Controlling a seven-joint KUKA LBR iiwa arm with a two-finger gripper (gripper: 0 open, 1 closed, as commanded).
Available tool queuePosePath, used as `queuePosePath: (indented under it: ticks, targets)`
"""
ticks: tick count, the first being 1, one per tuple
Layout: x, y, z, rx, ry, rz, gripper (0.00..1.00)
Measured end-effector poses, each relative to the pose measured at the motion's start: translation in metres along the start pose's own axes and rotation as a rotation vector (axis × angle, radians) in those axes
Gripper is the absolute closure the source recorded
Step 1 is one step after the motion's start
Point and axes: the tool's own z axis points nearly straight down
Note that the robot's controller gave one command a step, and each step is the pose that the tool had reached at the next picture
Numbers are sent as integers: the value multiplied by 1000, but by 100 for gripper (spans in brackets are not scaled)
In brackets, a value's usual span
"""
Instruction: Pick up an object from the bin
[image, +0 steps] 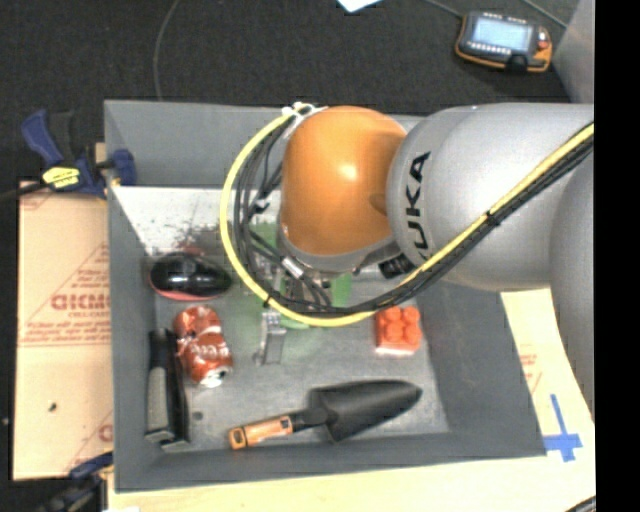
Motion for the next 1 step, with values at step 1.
queuePosePath:
  ticks: [1]
  targets:
    - [-16, 13, 34, -1, 0, 39, 0]
